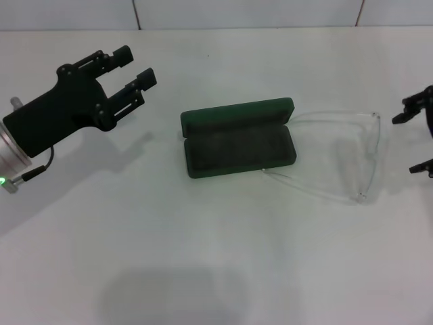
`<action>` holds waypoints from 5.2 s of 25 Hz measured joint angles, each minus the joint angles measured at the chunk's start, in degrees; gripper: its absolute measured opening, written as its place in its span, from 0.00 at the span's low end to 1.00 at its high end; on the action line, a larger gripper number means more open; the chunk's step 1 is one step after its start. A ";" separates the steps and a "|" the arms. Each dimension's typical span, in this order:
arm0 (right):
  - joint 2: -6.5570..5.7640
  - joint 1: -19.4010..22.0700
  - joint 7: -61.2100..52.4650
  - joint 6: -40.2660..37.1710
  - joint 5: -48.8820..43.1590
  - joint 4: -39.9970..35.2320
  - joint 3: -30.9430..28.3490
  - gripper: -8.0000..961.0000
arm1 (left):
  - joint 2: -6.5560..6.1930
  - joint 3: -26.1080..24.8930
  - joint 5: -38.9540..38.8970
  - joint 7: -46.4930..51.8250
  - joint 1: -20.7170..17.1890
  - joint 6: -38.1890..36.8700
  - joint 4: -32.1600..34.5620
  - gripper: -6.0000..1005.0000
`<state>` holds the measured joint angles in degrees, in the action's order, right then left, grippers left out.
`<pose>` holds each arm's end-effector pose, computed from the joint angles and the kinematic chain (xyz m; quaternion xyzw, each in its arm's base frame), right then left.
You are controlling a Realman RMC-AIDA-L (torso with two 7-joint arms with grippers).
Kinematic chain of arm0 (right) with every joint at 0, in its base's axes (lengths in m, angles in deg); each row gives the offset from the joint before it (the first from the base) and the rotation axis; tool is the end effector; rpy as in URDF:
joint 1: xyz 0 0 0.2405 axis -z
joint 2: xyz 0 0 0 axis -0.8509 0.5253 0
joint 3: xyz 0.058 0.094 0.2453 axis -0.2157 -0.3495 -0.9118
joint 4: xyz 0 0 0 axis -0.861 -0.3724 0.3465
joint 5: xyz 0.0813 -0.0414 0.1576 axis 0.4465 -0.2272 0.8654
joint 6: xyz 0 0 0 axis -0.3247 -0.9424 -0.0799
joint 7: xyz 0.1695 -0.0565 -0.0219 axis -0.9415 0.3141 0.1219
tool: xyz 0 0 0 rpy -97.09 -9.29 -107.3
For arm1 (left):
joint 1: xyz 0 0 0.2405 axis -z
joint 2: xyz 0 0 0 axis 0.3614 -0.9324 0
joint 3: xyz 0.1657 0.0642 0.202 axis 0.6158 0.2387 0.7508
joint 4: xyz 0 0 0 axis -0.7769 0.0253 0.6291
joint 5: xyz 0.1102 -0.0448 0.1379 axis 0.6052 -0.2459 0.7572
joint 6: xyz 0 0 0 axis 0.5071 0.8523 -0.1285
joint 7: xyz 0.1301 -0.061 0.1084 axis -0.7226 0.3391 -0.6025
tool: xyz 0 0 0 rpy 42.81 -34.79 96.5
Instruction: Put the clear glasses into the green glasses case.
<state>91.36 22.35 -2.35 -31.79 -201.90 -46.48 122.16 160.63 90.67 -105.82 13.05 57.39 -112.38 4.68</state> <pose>0.2179 0.3556 0.0274 -0.9491 -0.1854 -0.2349 0.0980 -0.2363 0.3372 -0.0030 -0.8572 -0.1272 -0.4021 0.2956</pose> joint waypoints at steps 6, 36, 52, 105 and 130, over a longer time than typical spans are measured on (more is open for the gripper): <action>0.00 0.00 -1.32 4.68 -0.81 1.20 6.62 0.88 | 0.09 0.00 -0.19 -0.11 -0.41 0.03 0.01 0.56; -0.06 -3.84 -53.29 10.39 -1.81 4.41 8.09 0.84 | 0.12 0.00 -0.28 -1.12 -0.12 1.59 1.40 0.56; 0.47 0.63 -67.66 17.01 -1.73 9.97 7.29 0.83 | -0.33 0.00 0.56 -1.07 1.26 1.58 1.13 0.56; 0.08 0.07 -67.66 32.20 14.68 25.22 10.77 0.77 | -1.04 0.04 1.89 -2.02 1.10 1.65 0.79 0.56; -0.45 5.56 -61.84 37.13 13.51 19.35 9.31 0.16 | -0.82 0.00 1.56 -2.02 0.40 1.52 0.93 0.56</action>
<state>90.92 27.92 -64.19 5.33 -188.39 -27.13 131.47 159.82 90.68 -104.26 11.04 57.79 -110.86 5.61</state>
